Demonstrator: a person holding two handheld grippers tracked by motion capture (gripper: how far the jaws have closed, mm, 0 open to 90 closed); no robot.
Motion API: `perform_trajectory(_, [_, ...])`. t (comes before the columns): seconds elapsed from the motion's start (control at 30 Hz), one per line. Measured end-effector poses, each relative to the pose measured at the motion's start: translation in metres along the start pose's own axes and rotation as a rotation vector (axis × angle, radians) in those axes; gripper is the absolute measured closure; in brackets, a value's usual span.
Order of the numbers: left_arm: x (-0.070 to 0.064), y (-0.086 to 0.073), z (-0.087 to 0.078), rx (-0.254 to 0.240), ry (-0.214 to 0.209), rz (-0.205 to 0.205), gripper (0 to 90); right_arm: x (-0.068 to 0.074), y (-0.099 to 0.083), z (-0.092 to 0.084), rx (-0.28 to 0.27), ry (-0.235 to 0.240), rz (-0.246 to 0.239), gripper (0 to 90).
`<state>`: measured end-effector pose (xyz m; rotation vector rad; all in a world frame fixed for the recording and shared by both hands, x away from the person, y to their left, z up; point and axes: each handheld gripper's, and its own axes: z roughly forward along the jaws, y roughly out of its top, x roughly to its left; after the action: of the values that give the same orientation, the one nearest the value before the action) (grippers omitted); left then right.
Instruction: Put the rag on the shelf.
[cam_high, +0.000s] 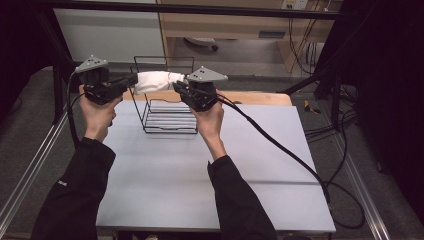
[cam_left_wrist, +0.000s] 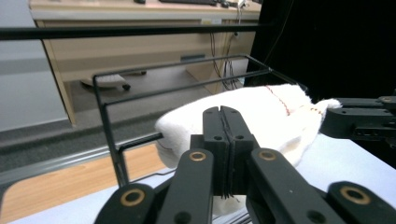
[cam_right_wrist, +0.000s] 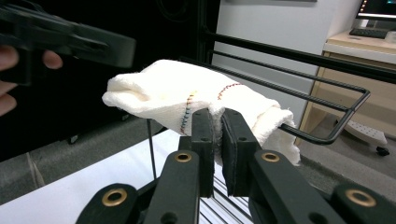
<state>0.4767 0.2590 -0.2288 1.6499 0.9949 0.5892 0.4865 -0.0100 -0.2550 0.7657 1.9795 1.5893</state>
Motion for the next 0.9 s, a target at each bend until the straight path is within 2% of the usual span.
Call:
perform_trajectory(0.27, [-0.002,-0.014,0.005,0.021,-0.033,0.013,89.5,-0.001,-0.002,0.0,0.007,0.002,-0.002,84.3])
perform_trajectory(0.47, [-0.001,-0.021,0.01,0.034,-0.025,0.02,89.5,0.0,-0.004,0.0,0.015,0.004,0.004,82.0])
perform_trajectory(0.57, [0.0,-0.022,0.013,0.039,-0.024,0.015,89.5,-0.001,-0.003,-0.002,0.021,0.018,0.009,78.2])
perform_trajectory(0.67, [0.001,-0.024,0.016,0.042,-0.023,0.013,89.5,-0.001,0.001,-0.007,0.012,0.029,0.01,69.2])
perform_trajectory(0.77, [0.002,-0.026,0.019,0.044,-0.025,0.015,89.5,-0.003,0.006,-0.012,0.0,0.028,0.0,67.8])
perform_trajectory(0.83, [0.003,-0.028,0.021,0.047,-0.023,0.014,89.5,-0.004,0.009,-0.013,-0.002,0.041,0.017,69.5])
perform_trajectory(0.9, [0.003,-0.03,0.022,0.054,-0.021,0.013,89.5,-0.004,0.011,-0.01,0.016,0.057,0.025,75.9])
